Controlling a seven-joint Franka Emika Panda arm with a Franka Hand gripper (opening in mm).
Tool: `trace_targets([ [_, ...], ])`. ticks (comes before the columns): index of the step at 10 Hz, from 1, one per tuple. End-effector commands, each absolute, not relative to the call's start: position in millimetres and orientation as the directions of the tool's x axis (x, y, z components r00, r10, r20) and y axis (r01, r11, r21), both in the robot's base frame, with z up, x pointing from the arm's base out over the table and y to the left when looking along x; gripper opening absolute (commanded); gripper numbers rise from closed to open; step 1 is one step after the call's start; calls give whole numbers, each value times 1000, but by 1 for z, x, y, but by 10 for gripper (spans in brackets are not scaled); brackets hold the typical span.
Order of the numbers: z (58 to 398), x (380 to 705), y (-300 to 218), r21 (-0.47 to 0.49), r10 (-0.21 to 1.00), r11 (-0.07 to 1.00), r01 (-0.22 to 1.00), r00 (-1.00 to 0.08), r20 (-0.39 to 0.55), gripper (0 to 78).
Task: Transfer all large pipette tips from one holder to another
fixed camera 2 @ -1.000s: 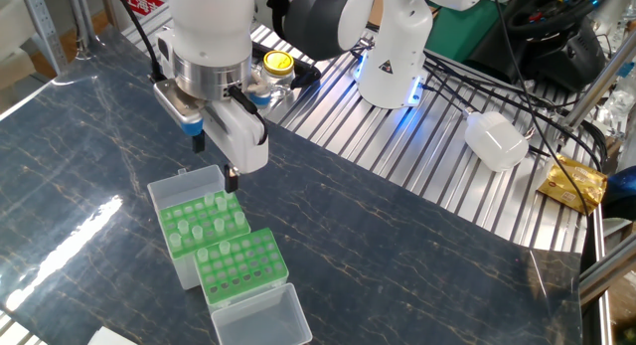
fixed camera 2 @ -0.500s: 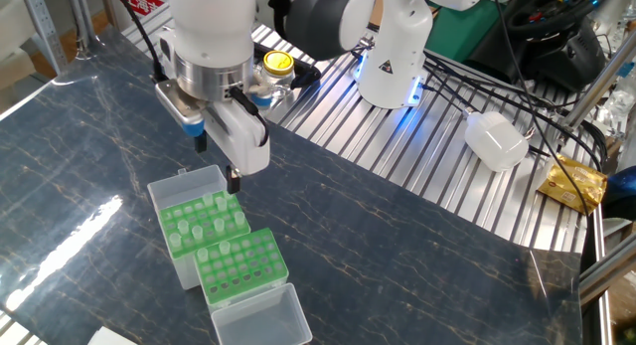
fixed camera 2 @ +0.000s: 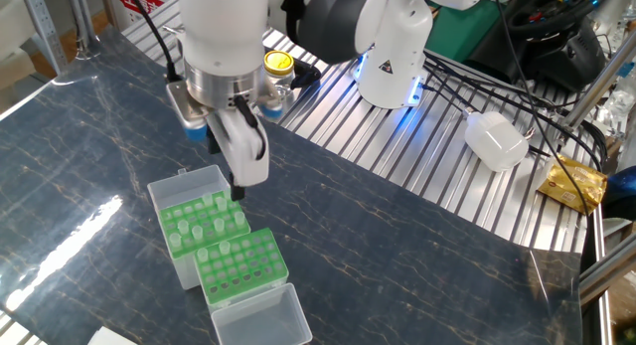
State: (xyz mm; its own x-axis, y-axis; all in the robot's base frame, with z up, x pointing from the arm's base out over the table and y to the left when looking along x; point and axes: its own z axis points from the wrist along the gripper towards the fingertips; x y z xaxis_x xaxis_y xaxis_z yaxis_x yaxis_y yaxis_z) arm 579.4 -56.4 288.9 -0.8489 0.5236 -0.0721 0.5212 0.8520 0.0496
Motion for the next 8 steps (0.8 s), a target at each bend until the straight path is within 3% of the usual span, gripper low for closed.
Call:
trace_targets([
  [1, 295, 601, -27, 38, 763, 646, 762, -646, -22, 774],
  [8, 285, 621, -24, 62, 881, 474, 878, -473, -24, 774],
])
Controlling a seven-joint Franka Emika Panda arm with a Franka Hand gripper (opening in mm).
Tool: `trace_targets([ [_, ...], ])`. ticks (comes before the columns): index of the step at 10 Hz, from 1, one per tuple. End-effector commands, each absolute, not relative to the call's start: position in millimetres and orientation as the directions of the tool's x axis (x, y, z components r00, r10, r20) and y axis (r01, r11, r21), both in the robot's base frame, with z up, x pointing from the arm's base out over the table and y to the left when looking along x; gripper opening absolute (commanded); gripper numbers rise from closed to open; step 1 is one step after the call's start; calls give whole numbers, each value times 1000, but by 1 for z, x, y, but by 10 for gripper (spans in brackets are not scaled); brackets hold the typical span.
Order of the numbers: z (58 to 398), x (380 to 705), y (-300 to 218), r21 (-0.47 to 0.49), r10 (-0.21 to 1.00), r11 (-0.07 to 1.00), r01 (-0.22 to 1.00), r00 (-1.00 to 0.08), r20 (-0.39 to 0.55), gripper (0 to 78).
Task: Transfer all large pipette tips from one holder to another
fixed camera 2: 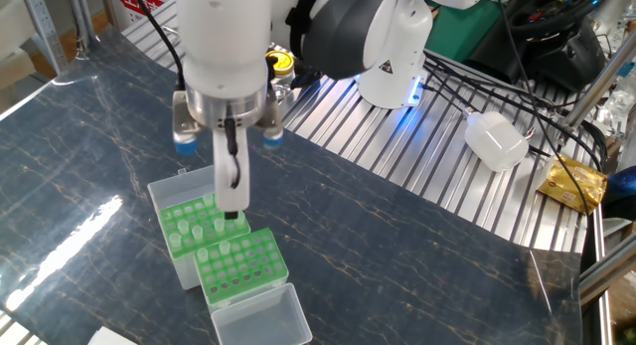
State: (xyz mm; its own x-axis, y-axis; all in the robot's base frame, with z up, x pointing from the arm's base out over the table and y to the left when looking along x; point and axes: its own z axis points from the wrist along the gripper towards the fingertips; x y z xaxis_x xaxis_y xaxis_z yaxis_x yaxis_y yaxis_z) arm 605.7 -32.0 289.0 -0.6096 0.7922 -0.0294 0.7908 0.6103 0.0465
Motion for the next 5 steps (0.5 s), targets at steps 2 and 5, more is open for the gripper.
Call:
trace_targets([
  [2, 281, 628, -23, 74, 921, 390, 918, -389, -29, 774],
  [5, 281, 638, -25, 79, 950, 314, 946, -313, -26, 774],
])
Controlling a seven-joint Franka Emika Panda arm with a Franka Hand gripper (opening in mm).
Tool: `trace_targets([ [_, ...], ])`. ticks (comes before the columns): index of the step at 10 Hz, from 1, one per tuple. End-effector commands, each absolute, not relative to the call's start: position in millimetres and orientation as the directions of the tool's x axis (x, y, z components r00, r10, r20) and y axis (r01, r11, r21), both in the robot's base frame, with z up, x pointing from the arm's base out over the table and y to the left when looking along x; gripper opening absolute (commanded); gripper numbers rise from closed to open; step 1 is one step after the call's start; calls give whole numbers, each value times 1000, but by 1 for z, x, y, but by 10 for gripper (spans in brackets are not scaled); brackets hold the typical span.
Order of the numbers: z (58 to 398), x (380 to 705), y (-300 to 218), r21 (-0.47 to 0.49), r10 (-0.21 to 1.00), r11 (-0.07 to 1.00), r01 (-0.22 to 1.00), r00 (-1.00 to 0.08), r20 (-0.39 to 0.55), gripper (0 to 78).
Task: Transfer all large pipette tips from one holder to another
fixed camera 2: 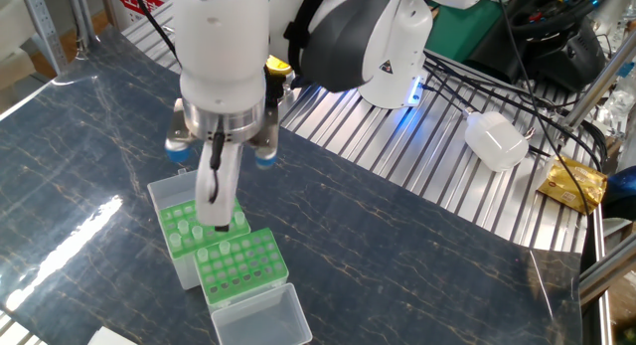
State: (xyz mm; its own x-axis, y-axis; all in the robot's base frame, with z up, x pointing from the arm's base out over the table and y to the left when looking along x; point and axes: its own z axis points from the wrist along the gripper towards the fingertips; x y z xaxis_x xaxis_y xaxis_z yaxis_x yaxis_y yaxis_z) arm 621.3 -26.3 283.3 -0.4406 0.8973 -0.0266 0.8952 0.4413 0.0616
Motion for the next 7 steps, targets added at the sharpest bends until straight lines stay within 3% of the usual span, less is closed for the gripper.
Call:
trace_targets([
  [1, 281, 639, -25, 80, 951, 310, 948, -309, -26, 774],
  [7, 262, 645, -18, 121, 984, 175, 977, -171, -42, 774],
])
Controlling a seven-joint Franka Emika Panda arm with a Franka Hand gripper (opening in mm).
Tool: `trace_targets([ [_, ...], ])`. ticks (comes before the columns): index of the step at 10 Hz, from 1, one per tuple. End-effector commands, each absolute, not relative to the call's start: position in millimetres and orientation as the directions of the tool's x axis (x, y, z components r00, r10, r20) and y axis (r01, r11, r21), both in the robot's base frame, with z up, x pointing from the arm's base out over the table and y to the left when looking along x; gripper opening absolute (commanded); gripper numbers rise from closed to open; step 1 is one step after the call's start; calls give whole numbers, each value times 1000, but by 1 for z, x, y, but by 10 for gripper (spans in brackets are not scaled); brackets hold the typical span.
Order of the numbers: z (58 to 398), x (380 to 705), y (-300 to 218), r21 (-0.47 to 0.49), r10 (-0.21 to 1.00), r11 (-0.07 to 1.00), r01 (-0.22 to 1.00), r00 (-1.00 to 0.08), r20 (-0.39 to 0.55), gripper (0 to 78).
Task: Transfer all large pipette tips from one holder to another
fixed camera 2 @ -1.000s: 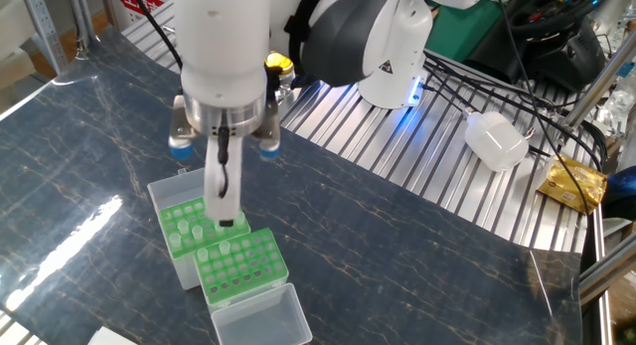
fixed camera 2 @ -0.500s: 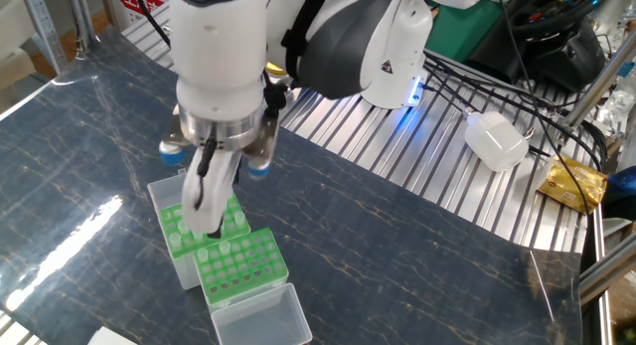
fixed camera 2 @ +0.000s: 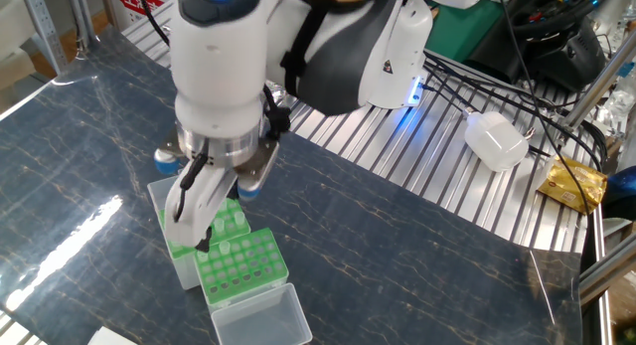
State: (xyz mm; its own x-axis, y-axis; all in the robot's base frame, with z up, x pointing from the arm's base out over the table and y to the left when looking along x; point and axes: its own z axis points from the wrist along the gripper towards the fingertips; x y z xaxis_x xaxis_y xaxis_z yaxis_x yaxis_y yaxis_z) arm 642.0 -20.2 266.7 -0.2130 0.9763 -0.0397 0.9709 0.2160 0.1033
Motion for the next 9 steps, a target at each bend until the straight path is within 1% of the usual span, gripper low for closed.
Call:
trace_targets([
  [1, 262, 645, -17, 122, 987, 162, 979, -159, -36, 774],
  [6, 255, 647, -16, 123, 990, 141, 982, -138, -35, 774],
  [9, 249, 650, -16, 124, 994, 106, 987, -103, -28, 774],
])
